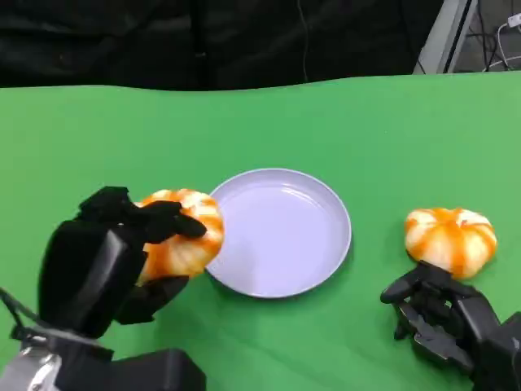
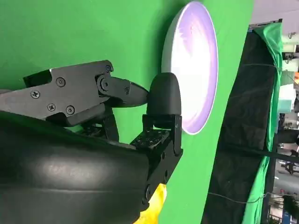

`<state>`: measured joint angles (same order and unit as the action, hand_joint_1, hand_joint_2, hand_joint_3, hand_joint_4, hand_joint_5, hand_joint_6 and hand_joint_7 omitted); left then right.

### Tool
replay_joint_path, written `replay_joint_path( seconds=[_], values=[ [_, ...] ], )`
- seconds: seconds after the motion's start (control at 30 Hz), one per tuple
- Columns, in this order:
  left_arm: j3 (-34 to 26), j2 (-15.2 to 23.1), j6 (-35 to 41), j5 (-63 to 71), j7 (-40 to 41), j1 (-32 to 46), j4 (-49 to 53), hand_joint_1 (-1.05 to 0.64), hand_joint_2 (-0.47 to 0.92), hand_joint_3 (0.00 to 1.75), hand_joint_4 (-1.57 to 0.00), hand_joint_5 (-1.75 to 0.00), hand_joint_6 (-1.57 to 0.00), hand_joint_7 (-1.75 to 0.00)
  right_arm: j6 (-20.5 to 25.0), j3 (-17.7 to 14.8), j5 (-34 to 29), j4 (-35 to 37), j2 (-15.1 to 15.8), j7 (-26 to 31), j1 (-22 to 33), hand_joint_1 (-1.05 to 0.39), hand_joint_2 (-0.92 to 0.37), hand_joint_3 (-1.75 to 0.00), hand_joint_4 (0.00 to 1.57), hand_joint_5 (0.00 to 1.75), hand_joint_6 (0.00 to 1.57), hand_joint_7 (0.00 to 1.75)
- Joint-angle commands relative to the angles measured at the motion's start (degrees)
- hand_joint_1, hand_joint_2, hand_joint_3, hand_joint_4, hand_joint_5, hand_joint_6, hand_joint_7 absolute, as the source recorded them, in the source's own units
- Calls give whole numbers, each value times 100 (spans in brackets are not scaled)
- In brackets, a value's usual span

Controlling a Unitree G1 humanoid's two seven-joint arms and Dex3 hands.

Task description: Grasp the bread from the table and place it into the plate.

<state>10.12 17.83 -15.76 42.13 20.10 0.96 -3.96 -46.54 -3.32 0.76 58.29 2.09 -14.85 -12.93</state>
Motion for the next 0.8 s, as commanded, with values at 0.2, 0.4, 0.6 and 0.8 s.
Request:
replay_joint_path(
  seconds=[0.2,0.4,0.6,0.8],
  values=[
    [336,-199,-390,-44,76,-789,1063,-18,58,79,-78,-174,-91,-108,11,56,-62,-55,11,124,74,-25,-92,-49,59,175,66,124],
    [510,-342,-492,-105,26,-1148,1573,-18,62,75,-78,-175,-86,-119,-18,66,-53,-91,-2,130,99,-24,-92,-50,60,175,67,124],
    [815,-547,-711,-172,34,-1782,2471,-15,62,75,-75,-175,-81,-127,-37,99,-93,-179,-13,188,148,-25,-92,-51,59,175,66,124],
    [907,-611,-872,-227,110,-2102,2970,-14,63,74,-74,-175,-80,-127,-30,113,-91,-177,-11,205,131,-25,-92,-51,60,175,66,124]
  ],
)
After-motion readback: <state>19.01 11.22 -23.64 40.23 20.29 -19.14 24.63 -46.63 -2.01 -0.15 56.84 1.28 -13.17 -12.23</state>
